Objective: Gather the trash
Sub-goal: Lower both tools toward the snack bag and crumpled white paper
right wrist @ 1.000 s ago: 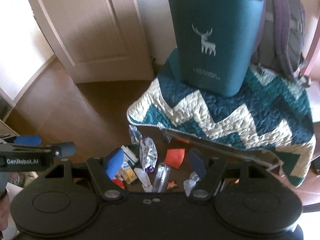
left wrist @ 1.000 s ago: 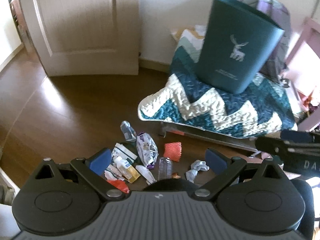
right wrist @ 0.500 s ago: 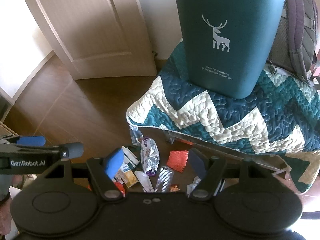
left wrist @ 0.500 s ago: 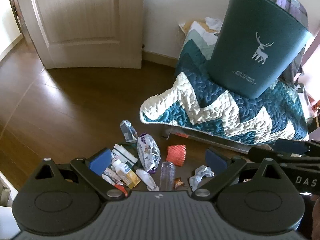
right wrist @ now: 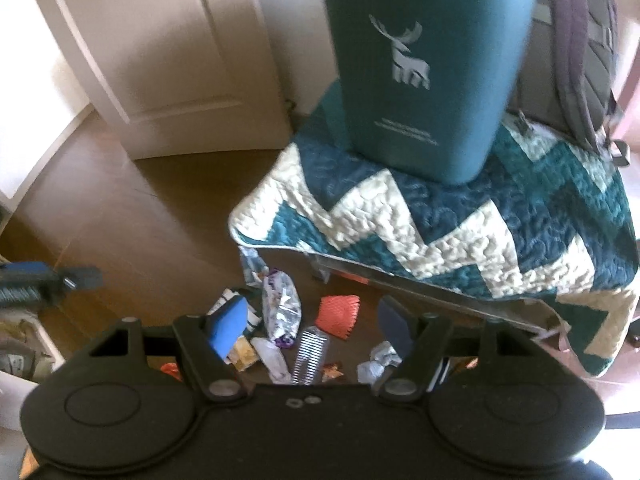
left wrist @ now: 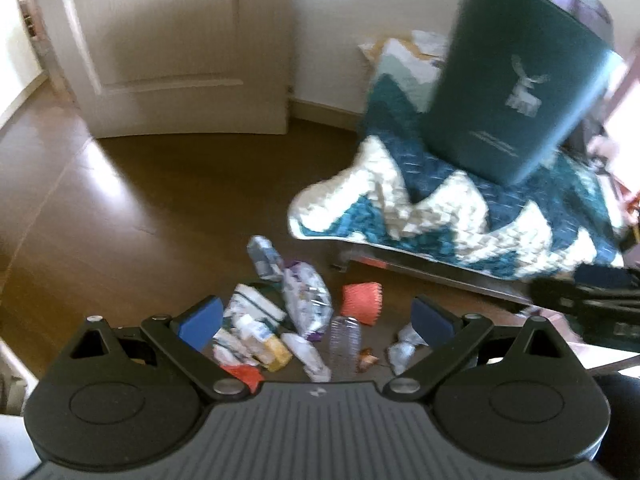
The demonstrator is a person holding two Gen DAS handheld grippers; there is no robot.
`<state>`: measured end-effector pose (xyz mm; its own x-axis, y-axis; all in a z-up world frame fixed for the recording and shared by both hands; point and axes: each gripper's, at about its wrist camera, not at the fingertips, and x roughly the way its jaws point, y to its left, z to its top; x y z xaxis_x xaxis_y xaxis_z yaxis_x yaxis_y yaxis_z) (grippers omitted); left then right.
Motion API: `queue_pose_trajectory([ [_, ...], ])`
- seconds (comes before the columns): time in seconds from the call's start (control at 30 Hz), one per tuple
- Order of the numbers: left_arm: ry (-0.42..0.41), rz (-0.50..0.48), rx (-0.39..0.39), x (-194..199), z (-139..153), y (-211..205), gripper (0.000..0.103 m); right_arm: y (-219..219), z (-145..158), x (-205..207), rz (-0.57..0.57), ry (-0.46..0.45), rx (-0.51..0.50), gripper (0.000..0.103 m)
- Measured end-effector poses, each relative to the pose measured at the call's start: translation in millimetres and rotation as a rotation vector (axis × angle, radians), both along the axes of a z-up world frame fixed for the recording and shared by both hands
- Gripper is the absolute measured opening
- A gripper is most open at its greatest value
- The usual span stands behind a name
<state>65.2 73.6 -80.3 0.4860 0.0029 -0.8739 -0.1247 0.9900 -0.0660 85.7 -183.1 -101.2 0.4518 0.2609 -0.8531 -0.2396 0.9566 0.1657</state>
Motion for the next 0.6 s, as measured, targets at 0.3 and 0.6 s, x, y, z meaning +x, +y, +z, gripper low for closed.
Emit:
queue_pose_trajectory([
  [0.3,-0.037,0.043,0.113,33.4,-48.3,56.9,0.101,-16.4,-81.5,26.8,0.0,0.011,-0.051,0.072],
  [0.6,0.081,0.0,0.086,99.6,-166.3,62.8,0.101,-21.5,-206.2,58.7,-0.02,0.215,-0.094,0.071],
])
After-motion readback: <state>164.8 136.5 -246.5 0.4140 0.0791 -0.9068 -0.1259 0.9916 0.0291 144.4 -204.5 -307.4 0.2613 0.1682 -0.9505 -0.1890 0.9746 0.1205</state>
